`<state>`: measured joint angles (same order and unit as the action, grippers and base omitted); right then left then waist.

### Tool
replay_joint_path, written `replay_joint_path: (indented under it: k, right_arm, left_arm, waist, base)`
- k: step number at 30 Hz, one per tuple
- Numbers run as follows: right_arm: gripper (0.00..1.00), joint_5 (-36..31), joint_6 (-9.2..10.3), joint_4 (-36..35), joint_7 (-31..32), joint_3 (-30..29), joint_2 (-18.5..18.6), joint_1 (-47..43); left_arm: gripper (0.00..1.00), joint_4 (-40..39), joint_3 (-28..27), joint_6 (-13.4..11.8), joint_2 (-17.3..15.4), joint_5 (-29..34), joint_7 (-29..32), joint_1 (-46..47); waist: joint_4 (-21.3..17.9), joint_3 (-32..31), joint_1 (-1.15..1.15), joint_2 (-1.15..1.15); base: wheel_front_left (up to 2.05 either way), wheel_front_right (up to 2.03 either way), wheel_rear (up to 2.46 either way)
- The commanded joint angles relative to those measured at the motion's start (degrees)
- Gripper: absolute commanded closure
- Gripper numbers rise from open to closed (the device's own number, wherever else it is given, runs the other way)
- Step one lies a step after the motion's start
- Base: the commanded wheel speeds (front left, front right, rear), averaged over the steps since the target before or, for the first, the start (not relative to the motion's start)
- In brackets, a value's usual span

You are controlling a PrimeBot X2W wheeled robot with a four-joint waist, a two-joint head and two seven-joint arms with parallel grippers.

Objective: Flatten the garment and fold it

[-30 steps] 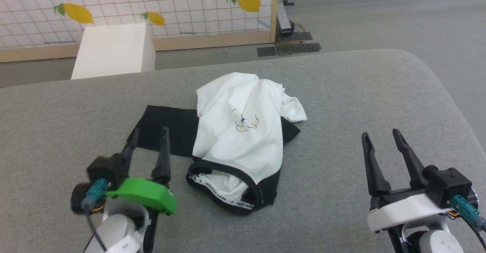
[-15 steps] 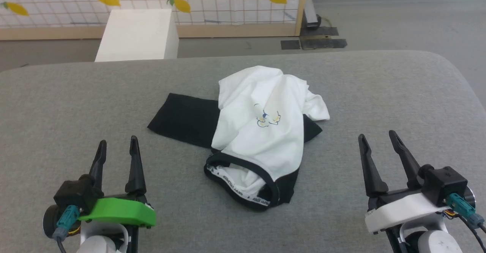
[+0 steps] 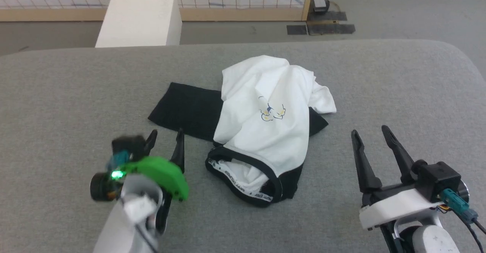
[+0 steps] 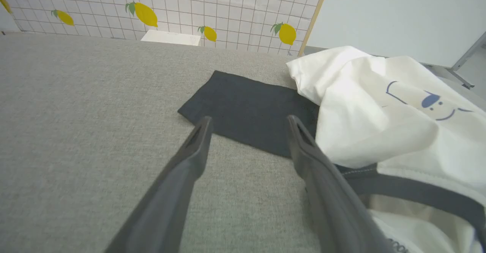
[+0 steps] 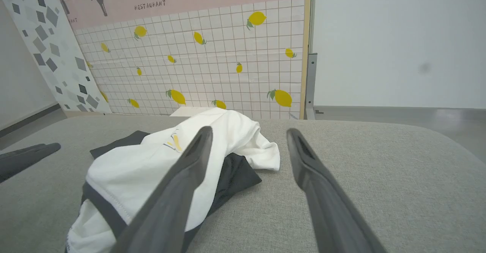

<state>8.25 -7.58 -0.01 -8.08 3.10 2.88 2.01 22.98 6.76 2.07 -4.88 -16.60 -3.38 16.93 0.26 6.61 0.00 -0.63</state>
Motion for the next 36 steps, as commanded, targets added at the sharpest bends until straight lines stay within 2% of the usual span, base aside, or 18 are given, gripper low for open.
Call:
replay_joint_path:
  k: [1, 5, 9, 16, 17, 18, 19, 21, 25, 29, 31, 36]
  right_arm:
    - [0.00, 0.4, 0.09, 0.2, -0.2, 0.2, 0.0, 1.2]
    - [0.00, 0.9, 0.09, 0.9, -0.8, 1.1, 0.0, 2.1]
    - [0.00, 1.2, 0.09, 1.7, -1.5, 1.6, 0.0, 3.0]
    - [0.00, 1.4, 0.09, 2.8, -2.5, 2.0, 0.0, 3.9]
    - [0.00, 1.4, 0.09, 2.9, -2.7, 2.0, 0.0, 4.0]
    - [0.00, 1.4, 0.09, 3.0, -2.8, 2.0, 0.0, 4.0]
    - [0.00, 1.4, 0.09, 3.1, -2.9, 2.0, 0.0, 4.0]
    - [0.00, 1.4, 0.09, 3.3, -2.9, 1.9, 0.0, 3.9]
    - [0.00, 1.3, 0.09, 3.6, -3.1, 1.2, 0.0, 3.5]
    - [0.00, 1.0, 0.09, 3.9, -3.1, 0.7, 0.0, 2.6]
    - [0.00, 1.0, 0.09, 3.8, -3.0, 0.4, 0.0, 2.1]
    - [0.00, 1.1, 0.09, 3.2, -2.5, -0.2, 0.0, 0.9]
  left_arm:
    - [0.00, 2.9, 0.2, -0.6, 0.4, -0.6, 2.7, 2.9]
    - [0.00, 11.9, -0.7, -2.7, 1.1, -4.2, 13.4, 9.8]
    - [0.00, 17.6, -1.0, -3.4, 1.2, -6.6, 21.1, 14.0]
    - [0.00, 21.3, -1.1, -4.0, -0.2, -7.0, 24.3, 17.4]
    - [0.53, 21.8, -0.6, -3.4, -0.4, -6.8, 24.3, 17.6]
    - [0.73, 22.0, -0.1, -2.7, -0.6, -6.5, 24.2, 17.8]
    - [1.00, 22.2, 0.3, -1.9, -0.7, -6.5, 23.7, 17.8]
    - [1.00, 21.8, 0.5, -0.7, -1.0, -6.4, 21.1, 17.6]
    - [1.00, 18.4, -1.5, -1.6, -2.2, -6.4, 10.7, 15.2]
    - [1.00, 12.9, -4.0, -1.6, -3.6, -7.5, 4.3, 10.2]
    - [1.00, 9.1, -5.6, -2.5, -5.0, -7.8, 2.5, 7.0]
    - [1.00, -1.1, -10.3, -6.9, -9.7, -7.5, 1.7, -2.5]
  waist:
    - [-1.5, 1.4, 0.00, 0.63]
    - [-3.8, 3.1, 0.00, 0.63]
    - [-5.9, 4.4, 0.00, 0.63]
    - [-8.0, 5.5, 0.00, 0.63]
    - [-8.1, 5.6, 0.00, 0.63]
    - [-8.1, 5.7, 0.00, 0.63]
    - [-8.2, 5.6, 0.00, 0.63]
    - [-8.0, 5.2, 0.00, 0.63]
    - [-7.1, 4.0, 0.00, 0.63]
    - [-5.2, 2.0, 0.00, 0.63]
    - [-4.2, 1.0, 0.00, 0.63]
    - [-1.5, -0.3, 0.00, 0.63]
  base:
    - [0.00, 0.00, 0.00]
    - [0.00, 0.00, 0.00]
    - [0.00, 0.00, 0.00]
    - [0.00, 0.00, 0.00]
    - [0.00, 0.00, 0.00]
    - [0.00, 0.00, 0.00]
    - [0.00, 0.00, 0.00]
    - [0.00, 0.00, 0.00]
    - [0.00, 0.00, 0.00]
    - [0.00, 0.00, 0.00]
    - [0.00, 0.00, 0.00]
    - [0.00, 0.00, 0.00]
